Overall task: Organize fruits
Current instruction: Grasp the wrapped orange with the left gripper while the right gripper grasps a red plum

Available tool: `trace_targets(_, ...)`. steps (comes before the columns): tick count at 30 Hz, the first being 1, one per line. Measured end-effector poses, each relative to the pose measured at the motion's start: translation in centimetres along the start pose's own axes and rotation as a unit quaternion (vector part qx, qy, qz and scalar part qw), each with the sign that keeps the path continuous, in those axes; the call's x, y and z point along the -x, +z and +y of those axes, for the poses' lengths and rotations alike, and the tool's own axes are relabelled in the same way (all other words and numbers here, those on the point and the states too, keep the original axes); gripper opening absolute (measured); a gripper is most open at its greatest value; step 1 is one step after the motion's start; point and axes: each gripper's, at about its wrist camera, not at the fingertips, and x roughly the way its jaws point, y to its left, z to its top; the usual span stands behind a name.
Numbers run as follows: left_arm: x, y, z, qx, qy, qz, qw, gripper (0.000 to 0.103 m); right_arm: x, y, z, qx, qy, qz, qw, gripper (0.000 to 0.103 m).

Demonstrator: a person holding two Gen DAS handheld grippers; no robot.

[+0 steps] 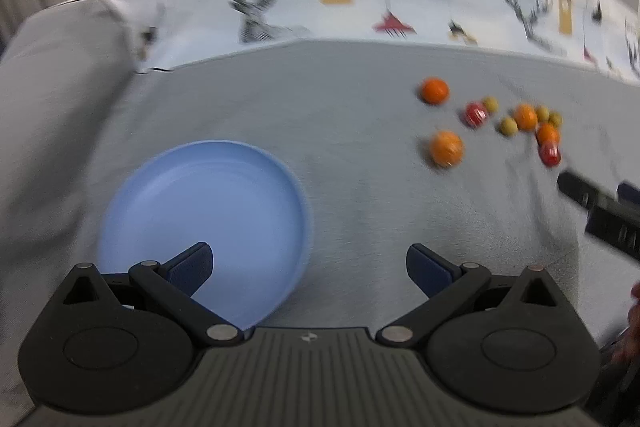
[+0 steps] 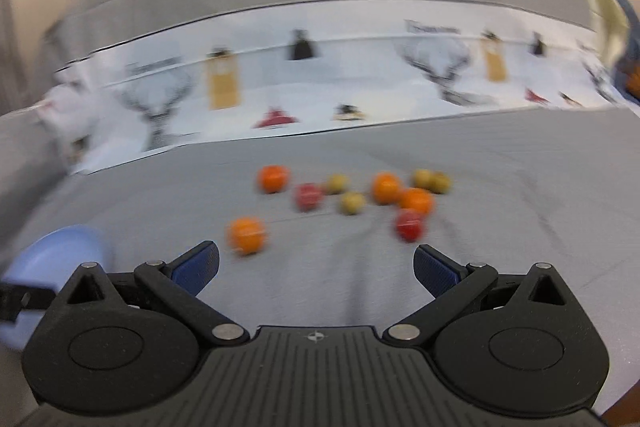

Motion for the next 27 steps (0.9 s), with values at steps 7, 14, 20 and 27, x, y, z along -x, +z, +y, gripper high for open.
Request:
trace_targets(7, -6.7, 4.0, -6.9, -0.039, -0.014, 0.014, 0.999, 0.103, -8.1, 0.9, -6.4, -0.053, -0.067, 0.031, 0.996, 0.102)
trace_targets(14, -13.4, 7.1, -11.8, -0.056, -0.023, 0.004, 0.9982, 0.103, -13.3, 1.8, -7.2, -0.066, -0.051, 0.069, 0.994, 0.102)
trace_targets(20, -16.3, 7.2, -11.7, -0.037, -0.031, 0.005, 0.9988, 0.103, -16.0, 1.1, -7.5, -0.058, -0.049, 0.109, 0.991, 0.103)
trace_targets(27, -15.4, 7.5, -11.5, -0.03, -0.047, -0.009, 0.9984, 0.059, -15.7, 0.9, -6.9, -0.025, -0.087, 0.087, 0.992, 0.068)
